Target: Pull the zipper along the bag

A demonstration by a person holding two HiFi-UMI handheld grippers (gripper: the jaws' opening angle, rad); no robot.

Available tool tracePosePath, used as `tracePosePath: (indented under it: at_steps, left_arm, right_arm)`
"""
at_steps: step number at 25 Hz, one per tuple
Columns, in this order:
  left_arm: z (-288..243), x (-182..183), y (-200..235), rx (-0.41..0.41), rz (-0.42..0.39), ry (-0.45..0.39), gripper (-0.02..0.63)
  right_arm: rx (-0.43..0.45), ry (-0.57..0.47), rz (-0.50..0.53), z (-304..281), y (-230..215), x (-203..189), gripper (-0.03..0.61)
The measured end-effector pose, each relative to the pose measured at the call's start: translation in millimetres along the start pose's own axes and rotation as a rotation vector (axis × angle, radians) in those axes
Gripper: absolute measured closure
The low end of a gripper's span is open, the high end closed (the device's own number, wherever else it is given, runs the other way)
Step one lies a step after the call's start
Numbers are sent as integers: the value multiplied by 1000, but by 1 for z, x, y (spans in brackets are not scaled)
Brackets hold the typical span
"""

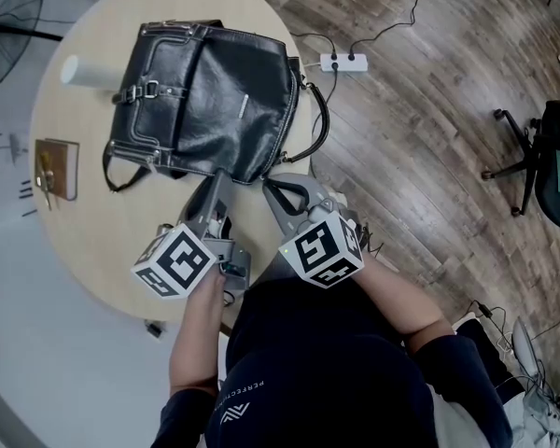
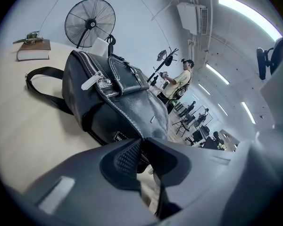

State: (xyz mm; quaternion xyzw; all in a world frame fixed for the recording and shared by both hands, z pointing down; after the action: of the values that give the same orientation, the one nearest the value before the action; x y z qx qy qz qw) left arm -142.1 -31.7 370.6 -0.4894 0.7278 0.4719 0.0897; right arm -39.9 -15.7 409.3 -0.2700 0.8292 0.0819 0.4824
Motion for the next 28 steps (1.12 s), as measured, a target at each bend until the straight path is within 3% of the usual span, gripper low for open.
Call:
tracePosePath:
  at_steps: [28]
  left_arm:
    - [2,-3,0,50,-102,-8,549]
  right_arm:
    - [-96,27,1,14,-50,5,569]
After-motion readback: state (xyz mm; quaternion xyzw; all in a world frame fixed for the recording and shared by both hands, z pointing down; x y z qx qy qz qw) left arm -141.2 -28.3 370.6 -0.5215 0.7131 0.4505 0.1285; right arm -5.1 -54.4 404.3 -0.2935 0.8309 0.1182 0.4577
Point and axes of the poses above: the fingertips, and each gripper's own axes: z backward along the fingers, y to its left, x out of its top, the point moved 3 cm from there along z, backward along the fingers, and after that the axes turned 1 degree about y, right-handed, at the moved point
